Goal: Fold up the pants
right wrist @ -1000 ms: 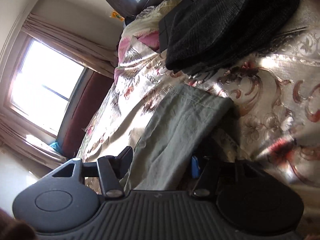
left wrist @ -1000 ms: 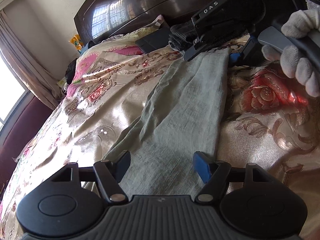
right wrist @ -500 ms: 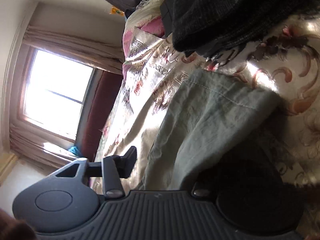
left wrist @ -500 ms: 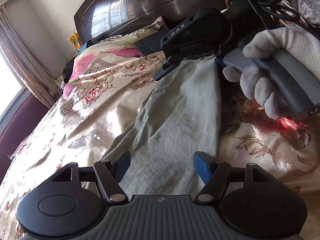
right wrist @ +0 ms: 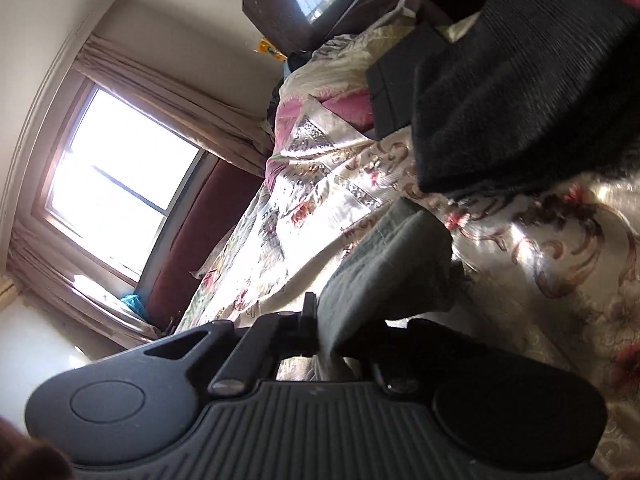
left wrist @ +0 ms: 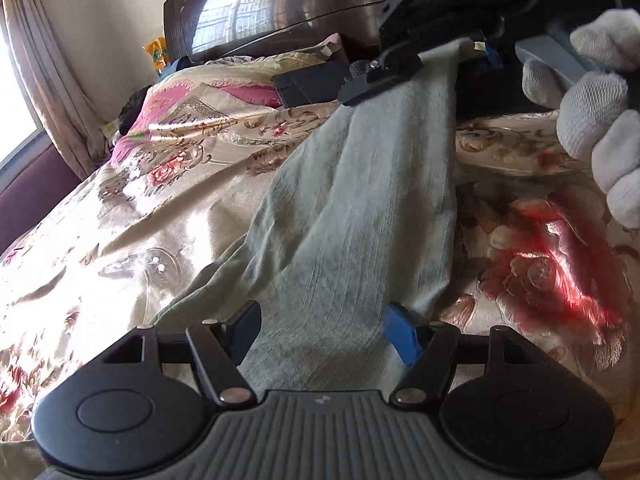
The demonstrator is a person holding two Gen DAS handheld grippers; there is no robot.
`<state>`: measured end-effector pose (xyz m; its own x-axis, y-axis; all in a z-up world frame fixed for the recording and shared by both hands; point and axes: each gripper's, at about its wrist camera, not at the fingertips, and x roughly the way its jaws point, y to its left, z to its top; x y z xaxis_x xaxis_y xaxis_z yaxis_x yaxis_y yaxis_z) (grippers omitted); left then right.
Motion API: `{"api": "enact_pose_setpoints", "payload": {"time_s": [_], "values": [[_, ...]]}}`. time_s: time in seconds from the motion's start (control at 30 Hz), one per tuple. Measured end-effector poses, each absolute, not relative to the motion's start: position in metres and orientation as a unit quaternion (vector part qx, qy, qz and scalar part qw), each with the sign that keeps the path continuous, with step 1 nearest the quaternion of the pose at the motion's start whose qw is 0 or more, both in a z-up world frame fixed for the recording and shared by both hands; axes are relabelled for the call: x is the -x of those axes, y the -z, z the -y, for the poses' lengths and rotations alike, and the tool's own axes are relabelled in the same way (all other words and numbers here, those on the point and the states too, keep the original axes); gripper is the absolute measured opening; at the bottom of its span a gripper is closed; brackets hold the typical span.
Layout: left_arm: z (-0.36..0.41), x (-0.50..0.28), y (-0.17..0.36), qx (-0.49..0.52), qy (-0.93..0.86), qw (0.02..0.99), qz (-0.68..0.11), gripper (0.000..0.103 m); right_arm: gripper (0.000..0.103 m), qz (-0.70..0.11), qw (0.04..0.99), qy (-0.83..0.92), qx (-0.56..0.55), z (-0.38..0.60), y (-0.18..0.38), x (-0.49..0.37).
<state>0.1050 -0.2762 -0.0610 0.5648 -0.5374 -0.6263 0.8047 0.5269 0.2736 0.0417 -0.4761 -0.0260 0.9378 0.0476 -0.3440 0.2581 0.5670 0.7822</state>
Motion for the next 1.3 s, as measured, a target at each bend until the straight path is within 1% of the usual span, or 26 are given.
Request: {"api": "enact_pose_setpoints", "payload": {"time_s": [0.07, 0.17, 0.27, 0.37, 0.43, 0.6, 0.63, 0.7, 0.77, 0.87, 1.1, 1.23, 1.3], "values": [[0.269, -0.102, 0.054, -0.269, 0.405, 0.843, -0.233, 0.081, 0.005, -0.178, 0.896, 0.07, -0.4, 0.459, 0.004, -0.046], [0.234, -0.098, 0.04, -0.251, 0.393, 0.857, -0.22, 0.082, 0.005, -0.192, 0.915, 0.053, -0.351, 0.427, -0.025, -0.06], [0.177, -0.095, 0.029, -0.234, 0.355, 0.879, -0.216, 0.082, 0.005, -0.215, 0.943, 0.022, -0.254, 0.365, -0.049, -0.081], [0.108, -0.091, 0.022, -0.215, 0.297, 0.904, -0.221, 0.082, 0.005, -0.242, 0.956, -0.04, -0.162, 0.284, -0.058, -0.102], [0.07, -0.09, 0.024, -0.212, 0.259, 0.914, -0.227, 0.082, 0.005, -0.257, 0.957, -0.081, -0.104, 0.228, -0.056, -0.118], [-0.009, -0.078, 0.034, -0.203, 0.17, 0.934, -0.241, 0.082, 0.004, -0.299, 0.937, -0.182, 0.008, 0.089, -0.029, -0.147], [-0.021, -0.075, 0.035, -0.19, 0.162, 0.937, -0.244, 0.082, 0.004, -0.297, 0.934, -0.192, 0.052, 0.064, -0.023, -0.148], [-0.044, -0.071, 0.036, -0.163, 0.145, 0.943, -0.253, 0.082, 0.004, -0.272, 0.92, -0.218, 0.178, 0.009, -0.009, -0.137], [-0.061, -0.066, 0.037, -0.145, 0.133, 0.946, -0.257, 0.082, 0.004, -0.266, 0.899, -0.248, 0.245, -0.028, 0.002, -0.129], [-0.085, -0.056, 0.041, -0.108, 0.123, 0.95, -0.266, 0.083, 0.004, -0.255, 0.878, -0.27, 0.302, -0.064, 0.014, -0.119], [-0.11, -0.046, 0.042, -0.067, 0.113, 0.956, -0.263, 0.083, 0.005, -0.242, 0.847, -0.297, 0.37, -0.099, 0.036, -0.096], [-0.118, -0.045, 0.046, -0.058, 0.107, 0.957, -0.264, 0.084, 0.005, -0.25, 0.846, -0.292, 0.37, -0.106, 0.041, -0.096], [-0.122, -0.048, 0.046, -0.05, 0.102, 0.958, -0.263, 0.084, 0.005, -0.263, 0.853, -0.29, 0.345, -0.107, 0.036, -0.103]]}}
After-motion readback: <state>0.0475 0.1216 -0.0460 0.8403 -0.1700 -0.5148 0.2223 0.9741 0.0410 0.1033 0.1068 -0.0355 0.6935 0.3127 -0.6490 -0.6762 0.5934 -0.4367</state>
